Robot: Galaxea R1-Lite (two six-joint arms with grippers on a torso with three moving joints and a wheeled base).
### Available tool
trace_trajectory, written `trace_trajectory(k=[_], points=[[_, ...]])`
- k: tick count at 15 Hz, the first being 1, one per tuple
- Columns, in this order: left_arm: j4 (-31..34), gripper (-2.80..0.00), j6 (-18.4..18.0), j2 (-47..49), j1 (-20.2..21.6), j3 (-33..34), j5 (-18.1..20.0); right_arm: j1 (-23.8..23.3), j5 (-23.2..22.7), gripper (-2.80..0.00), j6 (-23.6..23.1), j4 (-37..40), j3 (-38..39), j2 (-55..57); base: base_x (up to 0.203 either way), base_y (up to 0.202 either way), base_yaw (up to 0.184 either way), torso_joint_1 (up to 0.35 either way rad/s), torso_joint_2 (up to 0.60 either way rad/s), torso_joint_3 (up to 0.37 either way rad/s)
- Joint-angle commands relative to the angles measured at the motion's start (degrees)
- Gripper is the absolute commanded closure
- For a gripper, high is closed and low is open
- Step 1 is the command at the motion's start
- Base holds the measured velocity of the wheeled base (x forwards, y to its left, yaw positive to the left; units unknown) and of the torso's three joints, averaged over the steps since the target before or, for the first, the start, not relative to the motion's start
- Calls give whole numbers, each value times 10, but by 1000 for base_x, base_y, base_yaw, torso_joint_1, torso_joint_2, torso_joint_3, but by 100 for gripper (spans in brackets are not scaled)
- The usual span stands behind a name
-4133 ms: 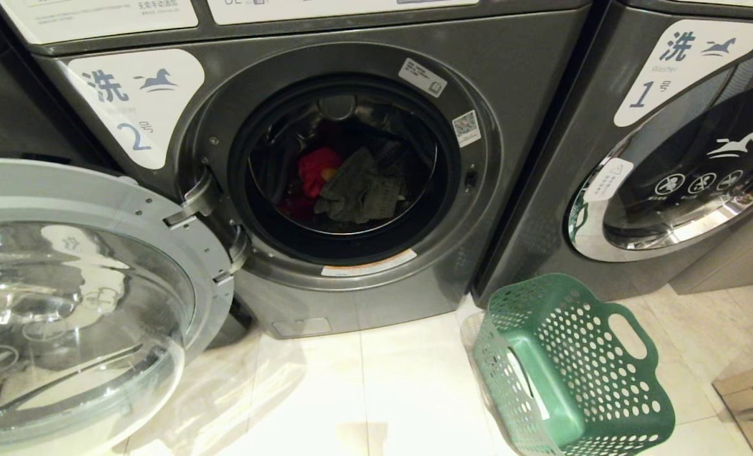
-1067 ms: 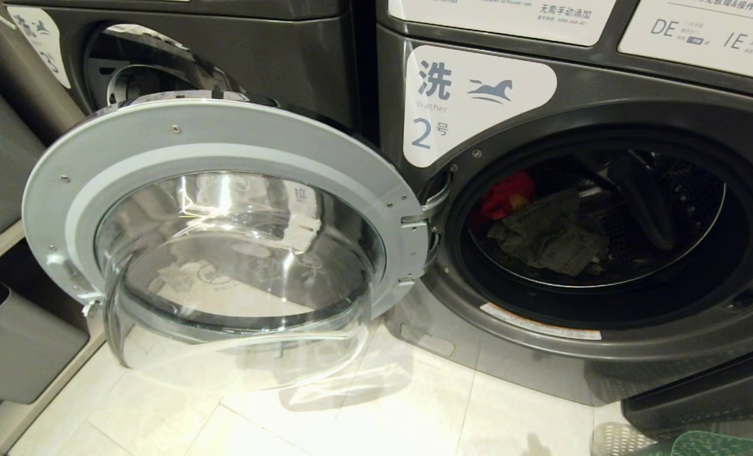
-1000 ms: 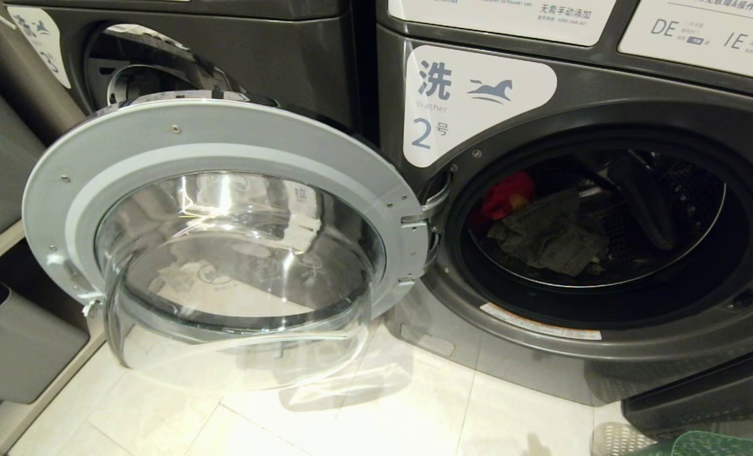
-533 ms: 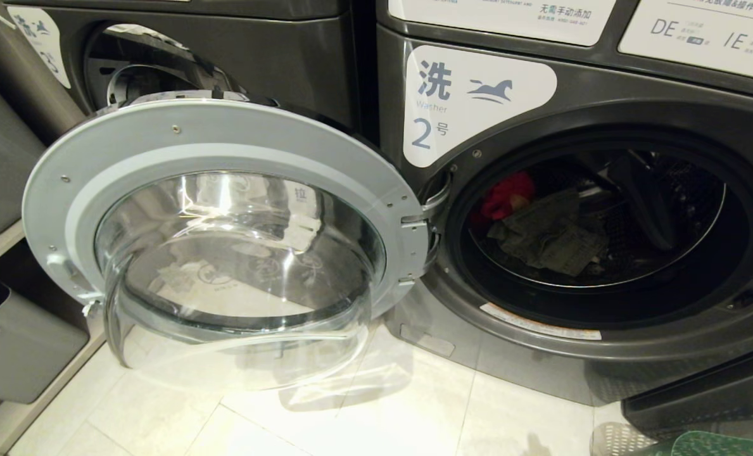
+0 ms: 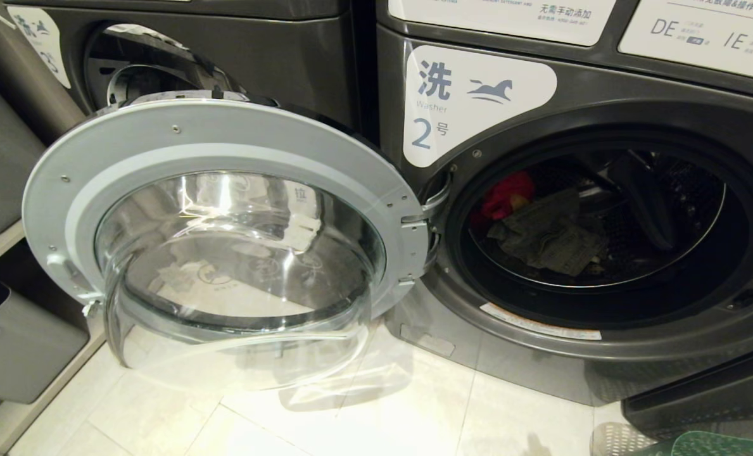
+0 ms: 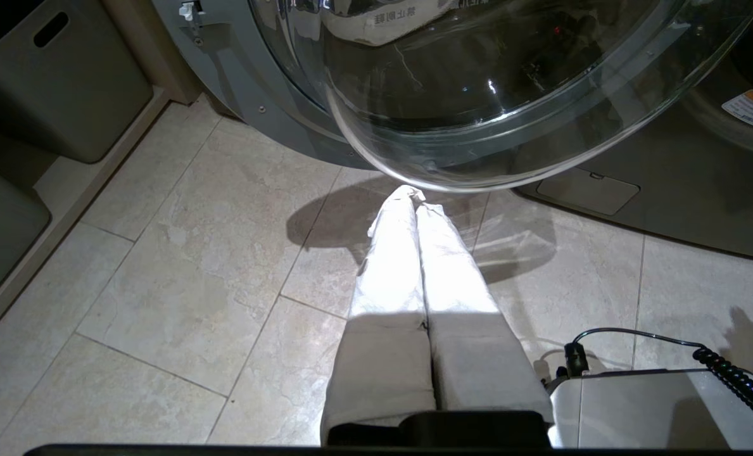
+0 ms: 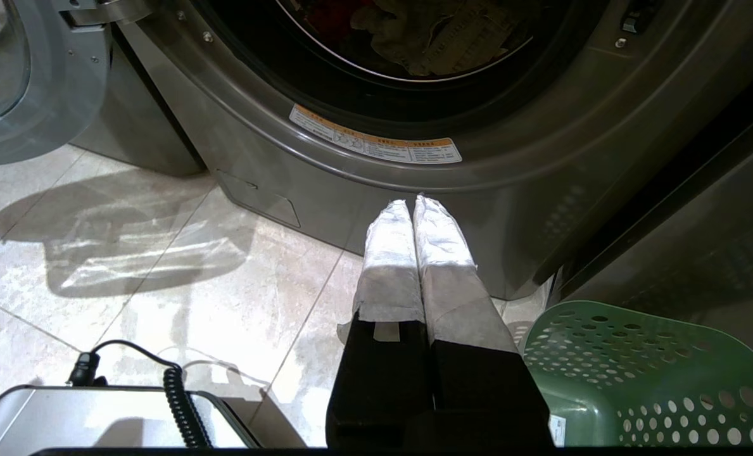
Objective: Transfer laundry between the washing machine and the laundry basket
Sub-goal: Pick a cloth and place it into the basket
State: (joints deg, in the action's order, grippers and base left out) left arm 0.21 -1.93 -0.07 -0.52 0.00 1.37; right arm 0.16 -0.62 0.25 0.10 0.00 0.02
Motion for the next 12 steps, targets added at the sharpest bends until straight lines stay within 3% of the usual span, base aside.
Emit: trace_trajectory(k=[1,12], points=[[0,0,0,1,0,0,0,0,-1,0,0,0,0,0,0,0,0,0,0,0],[1,0,2,1,0,0,0,0,-1,0,0,-1,0,0,0,0,0,0,0,0]])
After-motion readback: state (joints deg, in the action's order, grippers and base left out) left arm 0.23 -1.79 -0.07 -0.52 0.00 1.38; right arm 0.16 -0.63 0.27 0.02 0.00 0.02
